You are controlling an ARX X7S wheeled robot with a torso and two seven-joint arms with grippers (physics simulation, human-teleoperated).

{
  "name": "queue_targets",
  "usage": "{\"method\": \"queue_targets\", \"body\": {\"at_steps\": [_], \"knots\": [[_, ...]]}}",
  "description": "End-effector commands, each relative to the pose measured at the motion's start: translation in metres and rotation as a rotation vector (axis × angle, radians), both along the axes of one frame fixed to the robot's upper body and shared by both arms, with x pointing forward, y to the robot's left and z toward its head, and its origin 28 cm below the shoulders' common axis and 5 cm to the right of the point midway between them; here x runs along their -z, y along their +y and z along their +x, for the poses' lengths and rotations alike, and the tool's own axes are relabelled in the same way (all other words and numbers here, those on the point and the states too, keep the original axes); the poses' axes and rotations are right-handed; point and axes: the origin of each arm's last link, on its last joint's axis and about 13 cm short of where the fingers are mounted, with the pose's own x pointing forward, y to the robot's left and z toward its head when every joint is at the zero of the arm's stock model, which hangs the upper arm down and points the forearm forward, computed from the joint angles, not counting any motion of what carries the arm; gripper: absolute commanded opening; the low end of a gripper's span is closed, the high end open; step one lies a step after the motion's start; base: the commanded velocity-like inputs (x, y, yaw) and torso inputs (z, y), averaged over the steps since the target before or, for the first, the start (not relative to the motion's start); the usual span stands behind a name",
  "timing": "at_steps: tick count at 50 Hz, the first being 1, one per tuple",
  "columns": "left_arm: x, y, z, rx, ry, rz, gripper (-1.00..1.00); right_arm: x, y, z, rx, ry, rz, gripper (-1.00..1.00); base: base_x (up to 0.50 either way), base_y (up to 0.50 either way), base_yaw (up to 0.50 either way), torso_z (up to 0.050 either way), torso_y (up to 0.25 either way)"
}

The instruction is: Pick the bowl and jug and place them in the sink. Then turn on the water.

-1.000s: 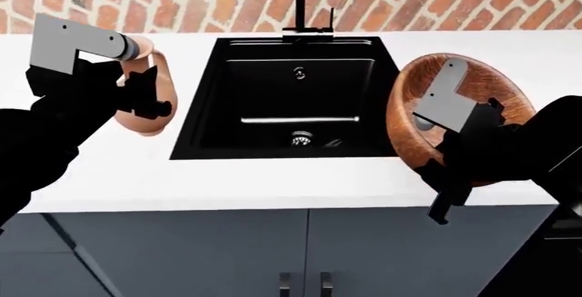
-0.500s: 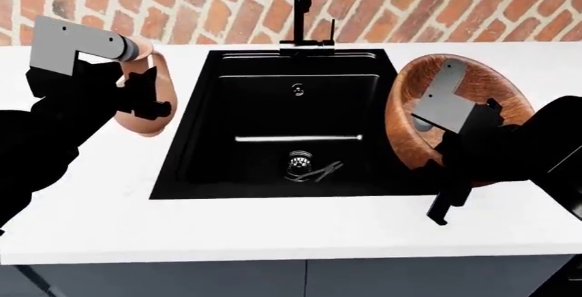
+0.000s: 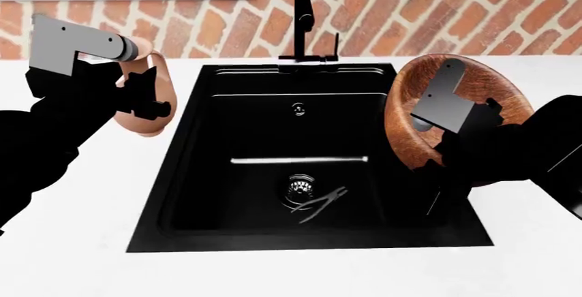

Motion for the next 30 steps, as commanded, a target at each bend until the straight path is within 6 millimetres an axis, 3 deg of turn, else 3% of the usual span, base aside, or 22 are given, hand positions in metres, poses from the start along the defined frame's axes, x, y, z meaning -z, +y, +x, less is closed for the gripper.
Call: {"method": "queue_targets", "body": {"at_steps": [1,26,30], "knots": [[-0.0096,0.0035,-0.0007,-0.029,-0.051,-0.001,-1.0,-0.0035,-0.0008,0.001,0.007,-0.03,-0.007,-1.0,-0.01,-0.27,0.0,0.0,0.0],[-0.0097,0.003,-0.0013,-0.028,-0.053,-0.001,-1.0,-0.0026,-0.0015,0.0013,0.005,-0.031,-0.005,-1.0,-0.01,-0.27,0.0,0.0,0.003],[-0.0097,0.003,-0.0009,-0.028,-0.054,-0.001,-1.0,-0.0038,-0.0014,0.001,0.004,-0.035,-0.002,-1.0,0.0,0.0,0.0,0.003,0.003]]}}
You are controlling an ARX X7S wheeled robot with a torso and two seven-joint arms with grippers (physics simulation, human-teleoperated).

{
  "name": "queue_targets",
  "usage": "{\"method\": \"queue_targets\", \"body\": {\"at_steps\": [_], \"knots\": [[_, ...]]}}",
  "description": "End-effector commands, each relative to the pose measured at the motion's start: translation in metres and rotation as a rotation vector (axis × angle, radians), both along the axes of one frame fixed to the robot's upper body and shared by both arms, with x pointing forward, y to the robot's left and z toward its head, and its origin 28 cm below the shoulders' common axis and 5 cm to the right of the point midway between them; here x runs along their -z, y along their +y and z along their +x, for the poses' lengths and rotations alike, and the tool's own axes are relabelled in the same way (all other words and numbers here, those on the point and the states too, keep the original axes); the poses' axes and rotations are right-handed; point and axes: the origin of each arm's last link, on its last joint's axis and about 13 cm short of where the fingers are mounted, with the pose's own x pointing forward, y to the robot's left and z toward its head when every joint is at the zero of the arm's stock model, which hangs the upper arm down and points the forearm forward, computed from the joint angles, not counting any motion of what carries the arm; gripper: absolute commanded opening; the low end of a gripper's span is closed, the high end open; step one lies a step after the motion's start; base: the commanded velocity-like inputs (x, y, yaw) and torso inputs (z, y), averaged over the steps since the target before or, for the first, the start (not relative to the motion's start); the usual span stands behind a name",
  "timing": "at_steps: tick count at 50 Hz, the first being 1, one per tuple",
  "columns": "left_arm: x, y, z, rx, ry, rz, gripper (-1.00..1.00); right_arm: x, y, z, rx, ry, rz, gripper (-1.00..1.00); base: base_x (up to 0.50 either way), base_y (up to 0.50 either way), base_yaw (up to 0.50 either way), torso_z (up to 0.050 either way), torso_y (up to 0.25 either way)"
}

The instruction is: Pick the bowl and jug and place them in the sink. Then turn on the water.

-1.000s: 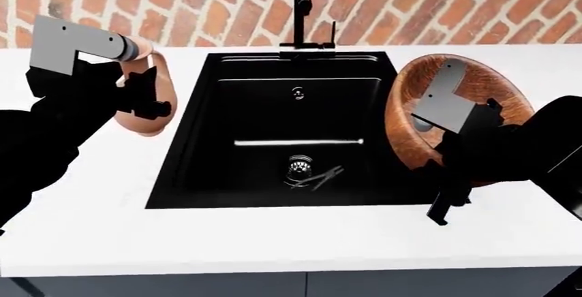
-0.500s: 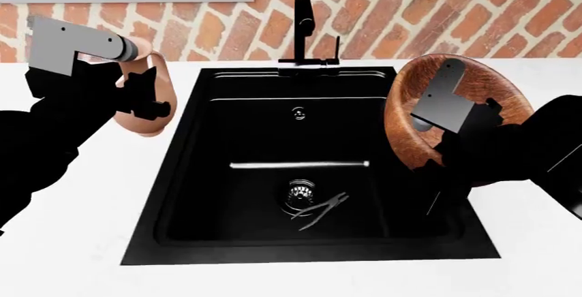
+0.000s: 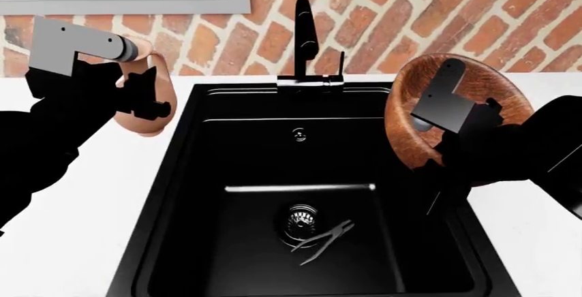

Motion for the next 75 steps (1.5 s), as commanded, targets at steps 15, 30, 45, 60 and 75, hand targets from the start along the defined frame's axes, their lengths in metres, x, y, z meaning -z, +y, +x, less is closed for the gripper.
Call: {"method": "queue_targets", "body": {"at_steps": [15,30,45,60,75], "knots": [[-0.012,0.003,0.002,-0.035,-0.045,-0.017,-1.0,-0.006,0.006,0.002,-0.029,-0.041,0.017,-1.0,0.0,0.0,0.0,0.001,0.002],[-0.016,0.002,0.001,-0.037,-0.055,-0.018,-1.0,-0.01,0.017,0.007,-0.078,-0.052,0.029,-1.0,0.0,0.0,0.0,0.001,0.002],[-0.018,0.001,0.0,-0.025,-0.063,-0.017,-1.0,-0.004,0.04,0.015,-0.182,-0.05,0.056,-1.0,0.0,0.0,0.0,0.001,0.002],[-0.016,0.002,0.001,-0.028,-0.063,-0.022,-1.0,0.014,0.071,0.033,-0.293,-0.006,0.066,-1.0,0.0,0.0,0.0,0.001,0.001],[-0.018,0.001,0.0,-0.031,-0.065,-0.023,-1.0,0.035,0.09,0.039,-0.366,0.052,0.057,-1.0,0.0,0.0,0.0,0.001,0.002]]}}
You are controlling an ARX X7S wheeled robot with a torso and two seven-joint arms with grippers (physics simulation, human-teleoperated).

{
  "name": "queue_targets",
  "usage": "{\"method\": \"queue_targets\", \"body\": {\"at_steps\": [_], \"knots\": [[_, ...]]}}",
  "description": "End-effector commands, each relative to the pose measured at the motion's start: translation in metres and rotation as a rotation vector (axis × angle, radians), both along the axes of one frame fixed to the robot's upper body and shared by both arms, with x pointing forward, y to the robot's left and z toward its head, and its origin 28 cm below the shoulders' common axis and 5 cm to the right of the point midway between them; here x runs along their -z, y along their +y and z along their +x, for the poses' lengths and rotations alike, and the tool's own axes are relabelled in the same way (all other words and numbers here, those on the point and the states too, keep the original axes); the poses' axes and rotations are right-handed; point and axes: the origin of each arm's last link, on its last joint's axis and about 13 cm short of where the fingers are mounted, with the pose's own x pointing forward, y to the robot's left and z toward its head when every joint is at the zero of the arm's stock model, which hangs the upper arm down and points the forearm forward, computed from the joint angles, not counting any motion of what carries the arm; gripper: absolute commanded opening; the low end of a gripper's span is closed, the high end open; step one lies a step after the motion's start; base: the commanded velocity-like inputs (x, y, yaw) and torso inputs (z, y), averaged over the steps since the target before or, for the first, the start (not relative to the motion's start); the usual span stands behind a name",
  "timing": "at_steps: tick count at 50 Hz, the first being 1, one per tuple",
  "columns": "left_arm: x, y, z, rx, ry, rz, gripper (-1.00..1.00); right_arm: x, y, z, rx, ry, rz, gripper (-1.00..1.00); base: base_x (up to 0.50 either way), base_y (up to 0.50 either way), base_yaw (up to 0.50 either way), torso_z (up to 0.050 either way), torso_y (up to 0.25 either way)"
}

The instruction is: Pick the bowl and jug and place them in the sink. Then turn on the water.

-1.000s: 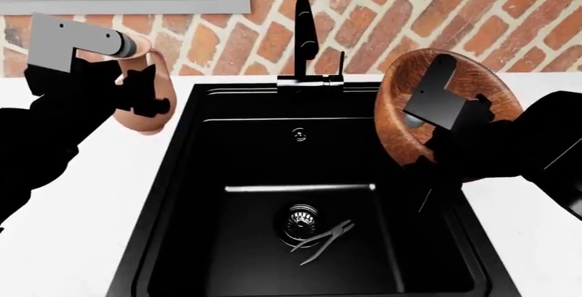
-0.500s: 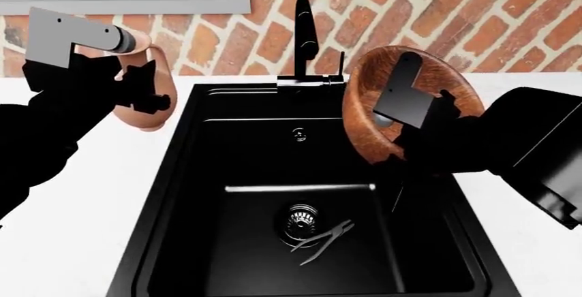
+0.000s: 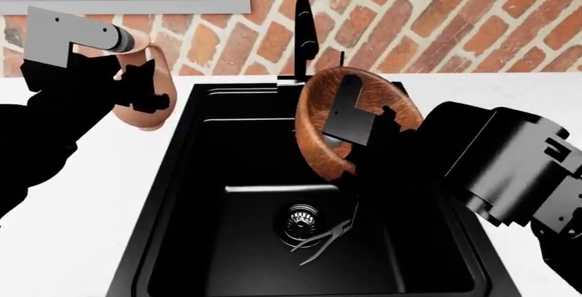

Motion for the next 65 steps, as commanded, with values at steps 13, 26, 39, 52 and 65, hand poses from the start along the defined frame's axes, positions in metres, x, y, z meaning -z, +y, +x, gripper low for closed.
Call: {"method": "queue_targets", "body": {"at_steps": [13,26,39,52,65], "knots": [[-0.013,0.004,-0.001,-0.031,-0.056,-0.004,-1.0,0.022,0.029,0.011,-0.108,0.041,-0.034,-1.0,0.0,0.0,0.0,0.0,0.002],[-0.009,0.005,-0.003,-0.04,-0.052,-0.009,-1.0,0.037,0.045,0.023,-0.148,0.071,-0.032,-1.0,0.0,0.0,0.0,0.001,0.002],[-0.007,0.006,-0.003,-0.043,-0.049,-0.011,-1.0,0.054,0.057,0.028,-0.187,0.11,-0.052,-1.0,0.0,0.0,0.0,0.001,0.002],[-0.006,0.007,-0.001,-0.046,-0.046,-0.013,-1.0,0.072,0.066,0.033,-0.214,0.154,-0.067,-1.0,0.0,0.0,0.0,0.001,0.002],[-0.004,0.008,-0.001,-0.048,-0.041,-0.013,-1.0,0.091,0.07,0.033,-0.228,0.195,-0.093,-1.0,0.0,0.0,0.0,0.001,0.002]]}}
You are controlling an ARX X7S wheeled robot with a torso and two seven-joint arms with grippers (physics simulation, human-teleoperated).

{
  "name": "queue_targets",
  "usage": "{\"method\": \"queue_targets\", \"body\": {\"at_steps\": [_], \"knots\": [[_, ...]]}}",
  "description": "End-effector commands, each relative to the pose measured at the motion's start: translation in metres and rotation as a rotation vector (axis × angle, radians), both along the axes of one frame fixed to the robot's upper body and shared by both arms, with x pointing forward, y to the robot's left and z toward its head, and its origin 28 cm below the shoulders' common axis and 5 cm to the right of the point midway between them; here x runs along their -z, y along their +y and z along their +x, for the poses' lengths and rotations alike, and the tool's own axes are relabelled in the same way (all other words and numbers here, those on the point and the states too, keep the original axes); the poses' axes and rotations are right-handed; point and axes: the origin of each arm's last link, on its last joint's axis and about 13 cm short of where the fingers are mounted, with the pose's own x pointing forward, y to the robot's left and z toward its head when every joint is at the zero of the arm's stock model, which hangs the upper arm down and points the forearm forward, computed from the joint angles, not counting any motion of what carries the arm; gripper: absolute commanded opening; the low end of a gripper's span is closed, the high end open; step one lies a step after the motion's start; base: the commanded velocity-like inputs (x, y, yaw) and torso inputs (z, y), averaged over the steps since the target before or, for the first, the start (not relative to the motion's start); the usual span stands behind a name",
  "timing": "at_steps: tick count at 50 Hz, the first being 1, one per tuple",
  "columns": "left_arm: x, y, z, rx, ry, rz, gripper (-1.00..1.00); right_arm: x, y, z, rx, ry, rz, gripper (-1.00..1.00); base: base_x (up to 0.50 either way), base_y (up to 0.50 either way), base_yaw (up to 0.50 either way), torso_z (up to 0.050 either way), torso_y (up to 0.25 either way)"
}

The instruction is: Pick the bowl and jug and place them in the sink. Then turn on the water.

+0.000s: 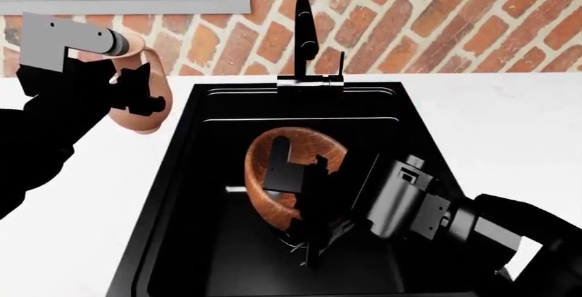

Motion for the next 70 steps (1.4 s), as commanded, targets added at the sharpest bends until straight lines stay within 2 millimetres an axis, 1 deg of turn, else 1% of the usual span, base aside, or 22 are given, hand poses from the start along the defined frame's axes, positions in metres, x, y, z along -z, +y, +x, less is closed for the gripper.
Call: {"method": "queue_targets", "body": {"at_steps": [1,32,70], "knots": [[-0.009,0.003,-0.001,-0.027,-0.046,-0.001,-1.0,0.013,0.005,0.002,-0.021,0.014,-0.023,-1.0,0.0,0.0,0.0,0.0,0.0],[-0.007,0.004,-0.001,-0.032,-0.043,0.0,-1.0,0.034,0.011,-0.003,-0.059,0.058,-0.067,-1.0,0.0,0.0,0.0,0.001,0.002],[-0.004,0.006,0.0,-0.037,-0.041,-0.004,-1.0,0.044,0.015,-0.006,-0.084,0.092,-0.097,-1.0,0.0,0.0,0.0,0.001,0.002]]}}
